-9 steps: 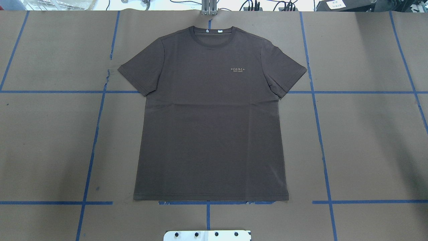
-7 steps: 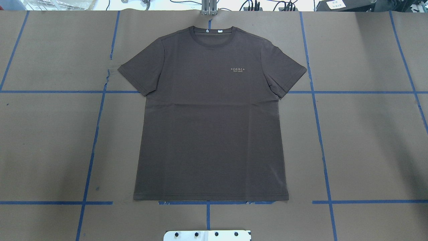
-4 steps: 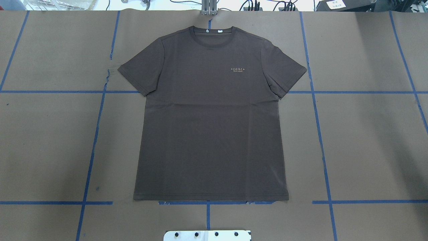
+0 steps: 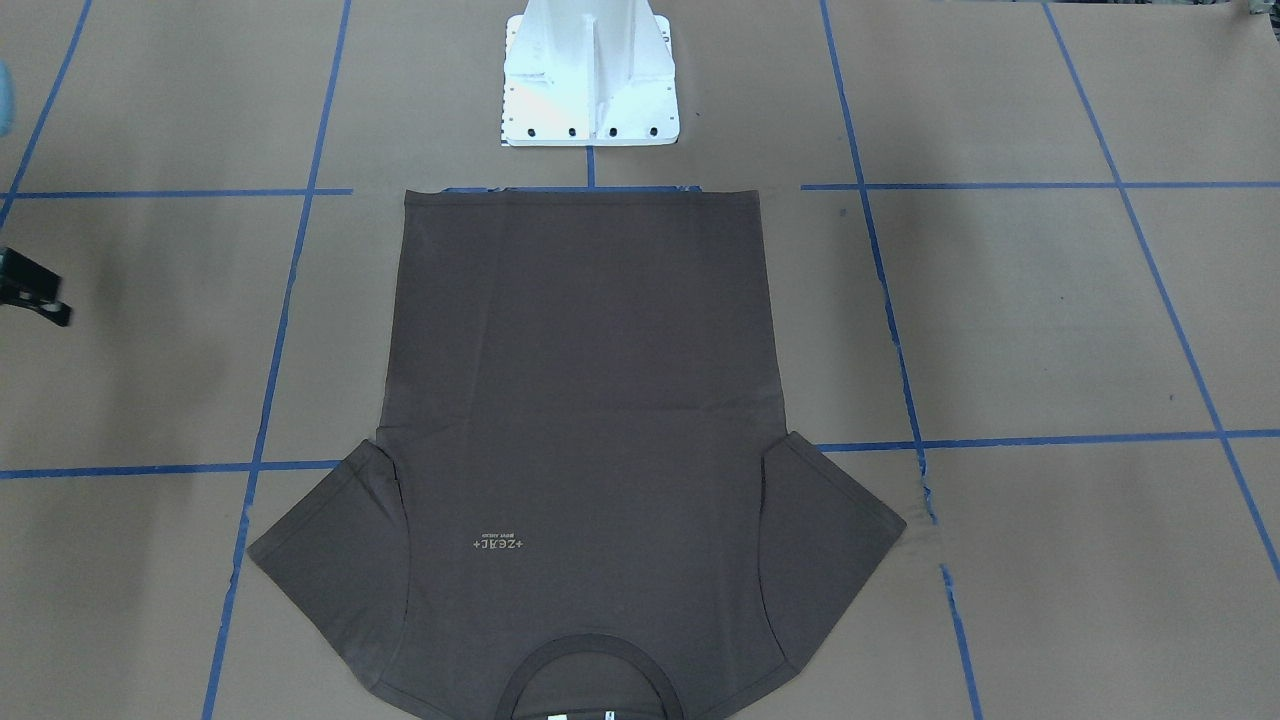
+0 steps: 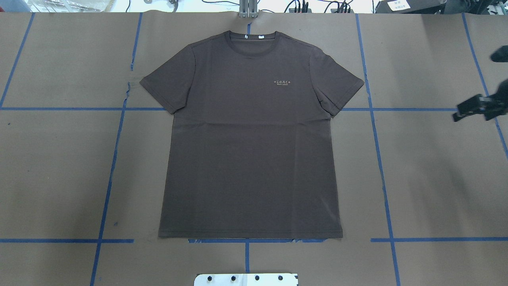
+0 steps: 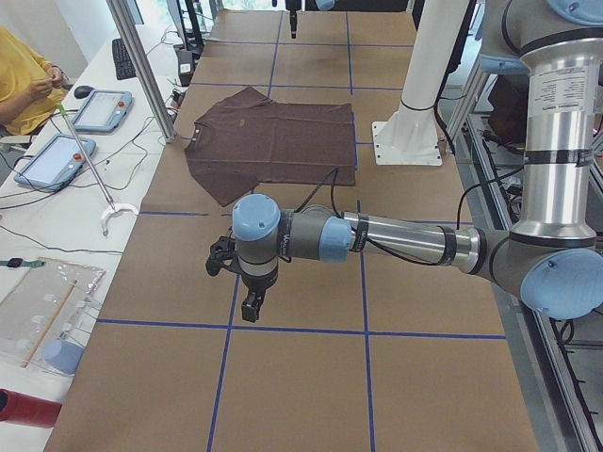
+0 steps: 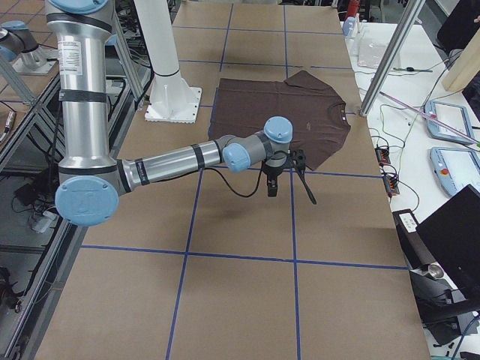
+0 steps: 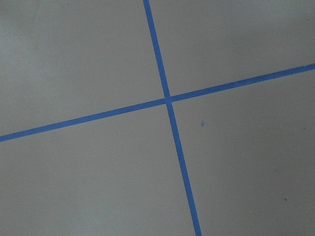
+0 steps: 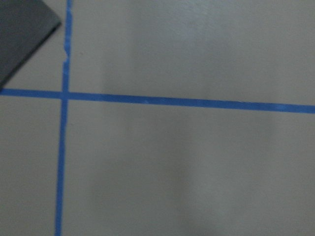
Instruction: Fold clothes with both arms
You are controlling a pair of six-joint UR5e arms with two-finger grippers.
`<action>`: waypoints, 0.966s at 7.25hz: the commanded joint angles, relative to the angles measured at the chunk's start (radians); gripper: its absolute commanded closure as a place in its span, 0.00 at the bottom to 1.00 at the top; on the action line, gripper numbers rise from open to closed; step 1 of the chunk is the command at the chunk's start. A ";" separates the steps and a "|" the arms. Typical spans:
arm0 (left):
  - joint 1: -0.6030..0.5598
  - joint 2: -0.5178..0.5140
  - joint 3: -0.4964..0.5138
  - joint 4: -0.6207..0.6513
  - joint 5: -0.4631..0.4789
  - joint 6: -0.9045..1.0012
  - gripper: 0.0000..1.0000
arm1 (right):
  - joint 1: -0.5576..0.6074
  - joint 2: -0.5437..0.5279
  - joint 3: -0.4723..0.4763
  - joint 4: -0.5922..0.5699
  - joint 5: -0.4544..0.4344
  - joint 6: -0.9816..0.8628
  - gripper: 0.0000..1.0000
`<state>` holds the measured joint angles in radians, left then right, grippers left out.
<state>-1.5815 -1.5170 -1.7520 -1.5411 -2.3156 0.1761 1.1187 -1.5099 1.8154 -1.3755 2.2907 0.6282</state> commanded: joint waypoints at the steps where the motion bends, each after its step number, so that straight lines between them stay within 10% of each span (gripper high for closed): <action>1: 0.002 0.005 0.022 -0.022 -0.001 -0.004 0.00 | -0.175 0.269 -0.139 0.027 -0.171 0.399 0.00; 4: 0.002 0.009 0.052 -0.068 -0.031 -0.004 0.00 | -0.195 0.428 -0.515 0.323 -0.281 0.675 0.11; 7: 0.002 0.015 0.052 -0.068 -0.056 -0.004 0.00 | -0.200 0.490 -0.613 0.342 -0.316 0.680 0.19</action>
<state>-1.5805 -1.5053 -1.7003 -1.6087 -2.3637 0.1718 0.9219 -1.0434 1.2417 -1.0424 1.9940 1.3046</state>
